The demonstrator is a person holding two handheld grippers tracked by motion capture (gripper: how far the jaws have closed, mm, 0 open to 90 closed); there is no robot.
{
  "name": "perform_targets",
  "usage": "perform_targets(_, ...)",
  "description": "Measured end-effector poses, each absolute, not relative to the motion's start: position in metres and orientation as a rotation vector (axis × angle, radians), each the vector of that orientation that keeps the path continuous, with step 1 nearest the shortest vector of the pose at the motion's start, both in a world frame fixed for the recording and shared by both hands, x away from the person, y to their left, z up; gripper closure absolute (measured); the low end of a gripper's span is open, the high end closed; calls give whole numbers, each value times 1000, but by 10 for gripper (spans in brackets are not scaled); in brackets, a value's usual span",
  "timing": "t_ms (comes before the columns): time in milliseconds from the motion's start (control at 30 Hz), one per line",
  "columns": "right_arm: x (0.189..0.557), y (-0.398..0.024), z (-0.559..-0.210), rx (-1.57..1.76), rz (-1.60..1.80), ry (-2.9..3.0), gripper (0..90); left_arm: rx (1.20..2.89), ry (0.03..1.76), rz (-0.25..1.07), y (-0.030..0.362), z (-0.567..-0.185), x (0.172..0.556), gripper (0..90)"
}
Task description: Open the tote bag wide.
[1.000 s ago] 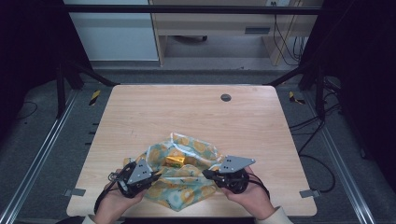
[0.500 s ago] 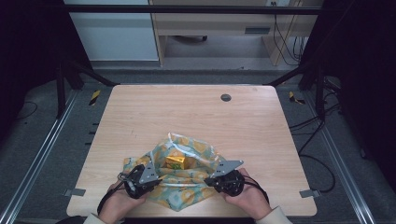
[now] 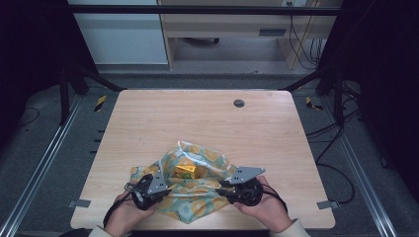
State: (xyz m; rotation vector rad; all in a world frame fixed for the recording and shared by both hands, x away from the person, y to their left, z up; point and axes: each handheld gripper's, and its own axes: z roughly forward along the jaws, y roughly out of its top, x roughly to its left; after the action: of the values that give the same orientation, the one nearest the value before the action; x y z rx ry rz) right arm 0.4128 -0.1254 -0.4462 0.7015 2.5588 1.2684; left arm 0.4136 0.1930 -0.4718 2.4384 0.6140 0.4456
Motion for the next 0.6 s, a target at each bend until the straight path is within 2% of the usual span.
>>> perform_targets(33,413,-125,-446,701,1268,2559,648,2438,614,446,193,-472,414,890)
perform_targets(167,412,-135,-423,694,1300,2486,514,2435,618,452,194,-472,414,888)
perform_targets(367,422,-135,-401,645,1242,2430,466,2426,620,461,193,-472,413,884)
perform_targets(400,428,-133,-399,643,1239,2425,440,2429,620,463,193,-472,412,884)
perform_targets(433,437,-127,-398,645,1219,2427,363,2430,618,463,193,-472,412,884)
perform_targets(500,443,-123,-399,658,1216,2425,337,2441,612,467,193,-471,411,884)
perform_targets(533,452,-116,-401,666,1207,2433,281,2441,609,465,193,-471,411,884)
perform_targets(600,456,-113,-403,668,1189,2443,251,2426,615,464,194,-471,410,884)
